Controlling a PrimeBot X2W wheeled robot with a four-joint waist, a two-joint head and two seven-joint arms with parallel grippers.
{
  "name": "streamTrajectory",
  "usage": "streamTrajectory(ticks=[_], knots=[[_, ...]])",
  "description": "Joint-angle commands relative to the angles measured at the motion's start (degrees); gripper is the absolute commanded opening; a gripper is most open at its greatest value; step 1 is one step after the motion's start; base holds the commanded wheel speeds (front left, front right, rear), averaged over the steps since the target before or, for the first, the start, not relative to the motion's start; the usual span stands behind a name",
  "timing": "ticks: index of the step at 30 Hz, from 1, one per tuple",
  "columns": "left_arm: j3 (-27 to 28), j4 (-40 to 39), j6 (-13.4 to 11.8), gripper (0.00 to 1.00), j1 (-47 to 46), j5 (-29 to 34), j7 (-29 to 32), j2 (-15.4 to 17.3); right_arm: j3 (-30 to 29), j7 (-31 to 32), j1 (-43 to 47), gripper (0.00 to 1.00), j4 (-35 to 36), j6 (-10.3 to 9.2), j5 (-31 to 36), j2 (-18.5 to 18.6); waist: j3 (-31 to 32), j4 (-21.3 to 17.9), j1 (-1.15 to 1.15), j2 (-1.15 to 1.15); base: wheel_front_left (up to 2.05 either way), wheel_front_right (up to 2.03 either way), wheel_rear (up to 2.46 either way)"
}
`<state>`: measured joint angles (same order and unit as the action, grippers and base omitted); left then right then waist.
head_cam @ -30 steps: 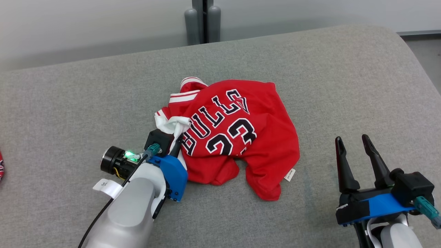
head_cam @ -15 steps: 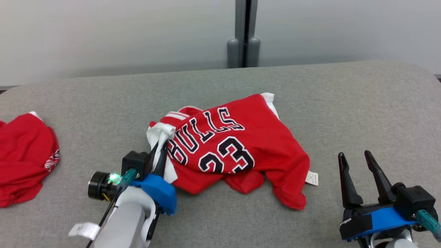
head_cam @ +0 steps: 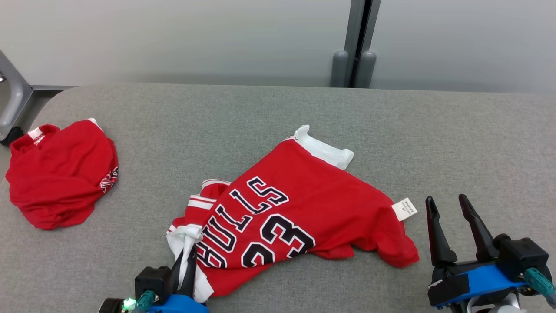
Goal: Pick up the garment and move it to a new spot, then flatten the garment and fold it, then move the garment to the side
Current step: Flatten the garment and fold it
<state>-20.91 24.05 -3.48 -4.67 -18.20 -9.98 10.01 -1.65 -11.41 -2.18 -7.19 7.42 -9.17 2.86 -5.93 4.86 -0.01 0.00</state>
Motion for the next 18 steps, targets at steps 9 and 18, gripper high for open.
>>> streamTrajectory(ticks=[9,18], knots=[[1.5,-9.34,-2.42,1.0,1.99,-0.62,-1.76,0.62,0.41,-0.27,-0.58,1.0,-1.27,0.13,-0.34,0.05,-0.38,-0.07,0.01,0.0,0.0,0.0,0.0],[3.89,-13.24,-3.25,1.0,-1.11,0.55,-4.55,1.49,0.02,-0.05,-0.07,1.0,-1.89,0.13,0.0,0.06,1.41,-3.02,0.01,0.0,0.0,0.0,0.0]])
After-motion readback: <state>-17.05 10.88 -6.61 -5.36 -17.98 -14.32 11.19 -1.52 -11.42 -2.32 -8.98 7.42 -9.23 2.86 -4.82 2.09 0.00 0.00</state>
